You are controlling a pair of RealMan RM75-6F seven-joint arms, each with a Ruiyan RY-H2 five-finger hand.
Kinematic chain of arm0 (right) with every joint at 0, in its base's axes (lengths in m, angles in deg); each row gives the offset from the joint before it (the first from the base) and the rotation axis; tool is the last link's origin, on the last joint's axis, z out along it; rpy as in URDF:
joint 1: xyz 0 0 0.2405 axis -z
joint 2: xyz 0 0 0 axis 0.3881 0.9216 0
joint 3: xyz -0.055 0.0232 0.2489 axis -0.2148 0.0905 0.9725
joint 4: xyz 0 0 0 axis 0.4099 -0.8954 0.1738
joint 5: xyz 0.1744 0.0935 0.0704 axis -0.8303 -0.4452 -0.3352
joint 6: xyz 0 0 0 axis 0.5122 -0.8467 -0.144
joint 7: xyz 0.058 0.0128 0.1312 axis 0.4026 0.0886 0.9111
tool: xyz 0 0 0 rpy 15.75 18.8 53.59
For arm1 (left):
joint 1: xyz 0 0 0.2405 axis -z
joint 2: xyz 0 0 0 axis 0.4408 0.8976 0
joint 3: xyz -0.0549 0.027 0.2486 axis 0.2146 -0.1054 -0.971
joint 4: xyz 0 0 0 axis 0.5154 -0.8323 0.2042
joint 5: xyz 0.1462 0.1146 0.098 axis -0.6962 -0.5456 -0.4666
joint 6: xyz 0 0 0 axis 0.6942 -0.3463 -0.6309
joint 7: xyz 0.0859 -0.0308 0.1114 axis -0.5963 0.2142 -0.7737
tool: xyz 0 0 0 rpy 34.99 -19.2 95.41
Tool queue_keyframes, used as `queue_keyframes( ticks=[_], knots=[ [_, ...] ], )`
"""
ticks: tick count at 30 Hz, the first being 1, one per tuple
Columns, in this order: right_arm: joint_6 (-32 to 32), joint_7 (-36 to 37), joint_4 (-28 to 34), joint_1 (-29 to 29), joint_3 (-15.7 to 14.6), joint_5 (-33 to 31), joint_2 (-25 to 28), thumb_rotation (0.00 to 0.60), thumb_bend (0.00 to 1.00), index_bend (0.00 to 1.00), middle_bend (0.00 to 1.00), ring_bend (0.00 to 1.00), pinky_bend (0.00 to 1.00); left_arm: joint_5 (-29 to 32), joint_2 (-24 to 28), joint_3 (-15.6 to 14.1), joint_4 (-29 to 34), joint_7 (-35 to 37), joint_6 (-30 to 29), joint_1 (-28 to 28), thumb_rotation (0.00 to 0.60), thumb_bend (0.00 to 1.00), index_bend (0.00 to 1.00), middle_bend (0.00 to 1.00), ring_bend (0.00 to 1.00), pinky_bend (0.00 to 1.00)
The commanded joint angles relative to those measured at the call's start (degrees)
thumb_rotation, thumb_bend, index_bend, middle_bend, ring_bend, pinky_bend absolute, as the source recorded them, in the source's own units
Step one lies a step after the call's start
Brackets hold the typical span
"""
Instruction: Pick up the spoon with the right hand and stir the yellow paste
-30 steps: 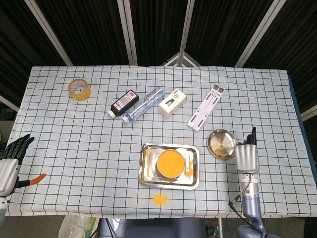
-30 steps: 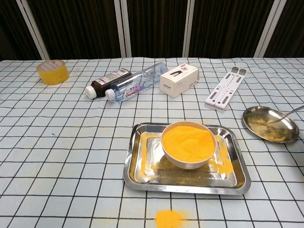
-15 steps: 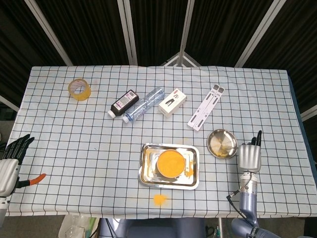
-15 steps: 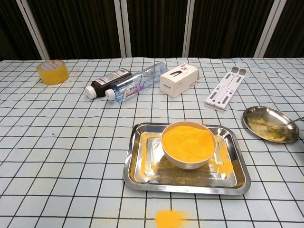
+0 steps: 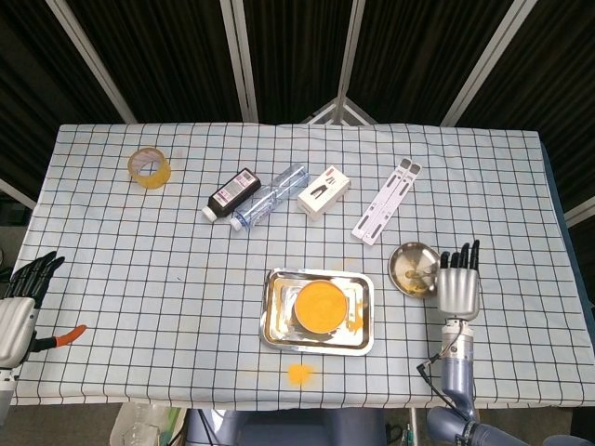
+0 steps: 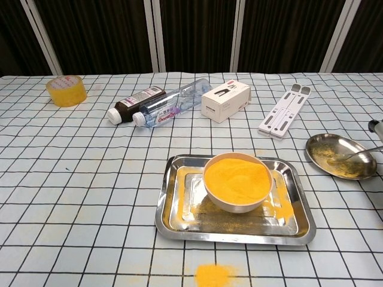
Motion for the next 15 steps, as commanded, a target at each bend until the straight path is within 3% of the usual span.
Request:
queue_keyframes(
  ticks=[1,5,12,15],
  knots=[
    [-0.2,-0.67,0.39,-0.05,0.15,-0.48,0.24,0.6,0.57,0.09,0.19,0.02,0.0,0.02,0.0,0.0,0.0,0.01,0.01,-0.01,0.6,0.0,0.0,0.0,0.0,0.0],
    [-0.72,-1.38,1.54,0.02,0.07,-0.75,0.92,0.6,0.49,0.0,0.12,0.0,0.0,0.03,0.0,-0.01,0.05,0.01,0.09,0.03,0.6,0.0,0.0,0.0,0.0,0.0],
    [-1.94,-3.53,3.42,-0.86,-0.85,1.25,2.74,0.6,0.47,0.0,0.1,0.0,0.0,0.04,-0.1,-0.01,0.09,-0.17,0.1,0.03,0.6,0.0,0.0,0.0,0.0,0.0],
    [-1.69,-6.79,4.98,-1.48,-1.56,1.73,4.2,0.6,0.39,0.0,0.09,0.0,0.0,0.06,-0.13,-0.02,0.07,-0.35,0.0,-0.03,0.6,0.0,0.0,0.0,0.0,0.0]
  ],
)
